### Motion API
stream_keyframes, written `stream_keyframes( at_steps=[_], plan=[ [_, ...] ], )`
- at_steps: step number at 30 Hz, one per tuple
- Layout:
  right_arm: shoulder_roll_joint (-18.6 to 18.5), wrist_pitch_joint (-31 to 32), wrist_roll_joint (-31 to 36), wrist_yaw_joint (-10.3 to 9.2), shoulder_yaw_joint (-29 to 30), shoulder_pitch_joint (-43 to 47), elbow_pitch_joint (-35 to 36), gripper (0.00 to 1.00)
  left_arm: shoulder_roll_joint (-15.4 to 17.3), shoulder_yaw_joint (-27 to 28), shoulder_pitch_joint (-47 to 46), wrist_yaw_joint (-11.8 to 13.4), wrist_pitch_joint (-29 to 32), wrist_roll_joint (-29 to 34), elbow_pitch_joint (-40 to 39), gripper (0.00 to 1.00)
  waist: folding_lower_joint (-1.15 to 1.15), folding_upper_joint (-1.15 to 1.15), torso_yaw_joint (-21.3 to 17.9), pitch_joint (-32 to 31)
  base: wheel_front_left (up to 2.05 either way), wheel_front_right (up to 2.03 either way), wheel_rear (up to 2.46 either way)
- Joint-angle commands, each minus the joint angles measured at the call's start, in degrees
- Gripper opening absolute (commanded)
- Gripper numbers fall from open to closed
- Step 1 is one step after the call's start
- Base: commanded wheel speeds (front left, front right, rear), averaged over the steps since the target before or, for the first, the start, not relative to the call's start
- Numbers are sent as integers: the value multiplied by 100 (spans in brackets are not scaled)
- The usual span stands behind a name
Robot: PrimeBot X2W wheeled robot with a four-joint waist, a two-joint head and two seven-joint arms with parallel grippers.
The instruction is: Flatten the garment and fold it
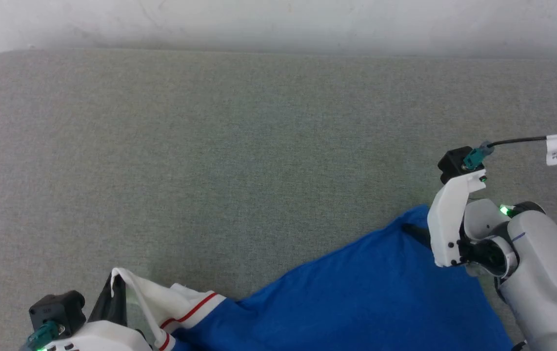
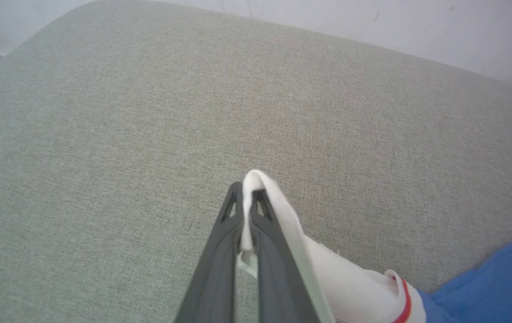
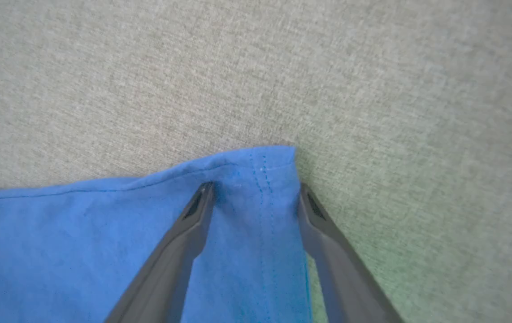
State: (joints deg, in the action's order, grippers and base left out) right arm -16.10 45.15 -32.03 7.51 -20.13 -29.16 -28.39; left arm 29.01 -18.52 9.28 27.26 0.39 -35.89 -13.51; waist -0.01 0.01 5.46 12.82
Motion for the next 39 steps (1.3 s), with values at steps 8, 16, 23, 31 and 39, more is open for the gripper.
stream_keyframes(
  at_steps=[8, 16, 23, 31, 39],
  plan=[
    [27, 656, -538, -2, -397, 356, -280, 0, -33, 59, -118, -92, -152, -76, 147, 0, 1, -1, -6, -85, 0, 0, 0],
    [-350, -655, -610, -2, -378, 6, 581, 0, 493, 298, -310, -159, -81, 89, 17, 0, 1, -1, -156, -470, 0, 0, 0],
    [-571, -1320, -413, -2, 265, -506, 802, 0, 1030, 416, -1884, -750, 348, 116, 65, 0, 1, -1, -218, -721, 0, 0, 0],
    [-612, -1827, 109, -2, 1060, -1760, 496, 0, 904, -140, -5080, -1800, 499, 654, 1999, 0, 1, -1, -311, -359, 0, 0, 0],
    [-535, -2842, 623, -2, 1261, -3428, 127, 0, 580, -195, -7794, -2188, -202, 1158, 3962, 0, 1, -1, -587, 544, 0, 0, 0]
  ],
)
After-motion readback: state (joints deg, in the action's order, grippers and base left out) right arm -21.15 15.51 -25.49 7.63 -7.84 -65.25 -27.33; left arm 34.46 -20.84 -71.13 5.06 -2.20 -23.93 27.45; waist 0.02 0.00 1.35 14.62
